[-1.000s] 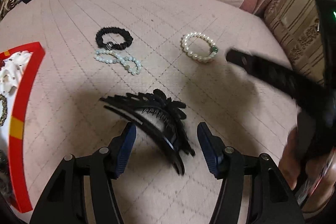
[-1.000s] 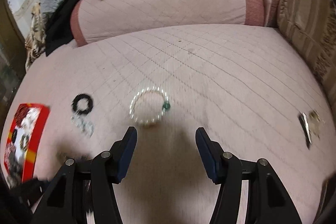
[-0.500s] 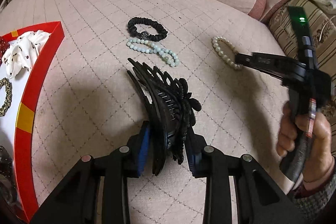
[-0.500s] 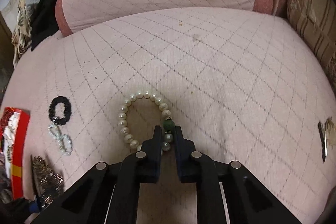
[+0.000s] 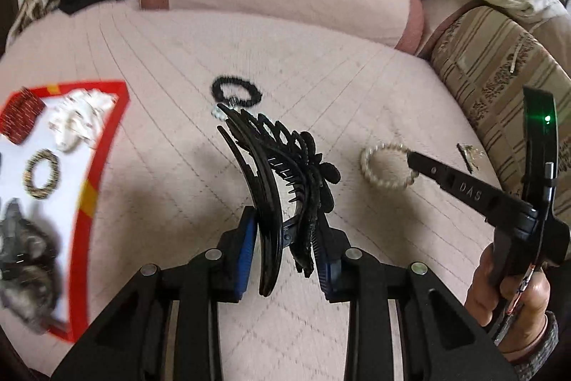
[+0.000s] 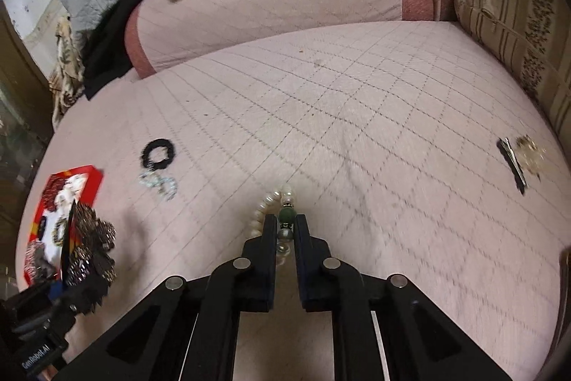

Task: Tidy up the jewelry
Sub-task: 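Carry claw clip and pearl bracelet to the tray and open both tools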

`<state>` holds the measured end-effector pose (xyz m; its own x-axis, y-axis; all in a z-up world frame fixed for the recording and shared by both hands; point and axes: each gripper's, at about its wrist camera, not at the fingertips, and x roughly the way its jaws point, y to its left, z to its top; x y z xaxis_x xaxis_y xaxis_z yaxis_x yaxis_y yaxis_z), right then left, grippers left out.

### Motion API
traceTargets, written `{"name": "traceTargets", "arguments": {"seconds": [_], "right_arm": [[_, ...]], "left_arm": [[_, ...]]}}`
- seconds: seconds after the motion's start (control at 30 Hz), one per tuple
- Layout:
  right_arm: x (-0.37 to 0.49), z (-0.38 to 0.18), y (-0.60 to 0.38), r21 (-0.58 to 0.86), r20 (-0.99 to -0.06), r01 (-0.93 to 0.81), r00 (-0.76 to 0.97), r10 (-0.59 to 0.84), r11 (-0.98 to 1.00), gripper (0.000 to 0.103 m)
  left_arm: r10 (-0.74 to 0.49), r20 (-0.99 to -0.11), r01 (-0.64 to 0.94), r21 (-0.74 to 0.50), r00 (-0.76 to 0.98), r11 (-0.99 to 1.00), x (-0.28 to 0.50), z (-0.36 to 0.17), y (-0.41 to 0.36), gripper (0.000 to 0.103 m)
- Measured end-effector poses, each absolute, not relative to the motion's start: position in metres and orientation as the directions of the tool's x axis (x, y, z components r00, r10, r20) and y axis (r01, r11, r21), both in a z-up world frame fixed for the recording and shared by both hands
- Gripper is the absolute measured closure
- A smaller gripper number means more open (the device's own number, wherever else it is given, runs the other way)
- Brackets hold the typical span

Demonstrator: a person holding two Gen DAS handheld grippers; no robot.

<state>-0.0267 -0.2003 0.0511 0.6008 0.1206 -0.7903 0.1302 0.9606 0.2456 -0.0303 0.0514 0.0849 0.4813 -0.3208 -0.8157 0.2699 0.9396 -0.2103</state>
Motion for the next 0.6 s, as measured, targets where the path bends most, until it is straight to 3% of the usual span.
{"name": "traceTargets", "arguments": {"seconds": [0.6], "right_arm": [[-0.104,0.108,-0.145,0.303,-0.719,0.018,0.660,0.216,0.953,0.093]], "left_arm": [[-0.082,-0.745,0.161,0.034,0.662,0.986,-0.106,0.142,0.102,0.074]]}}
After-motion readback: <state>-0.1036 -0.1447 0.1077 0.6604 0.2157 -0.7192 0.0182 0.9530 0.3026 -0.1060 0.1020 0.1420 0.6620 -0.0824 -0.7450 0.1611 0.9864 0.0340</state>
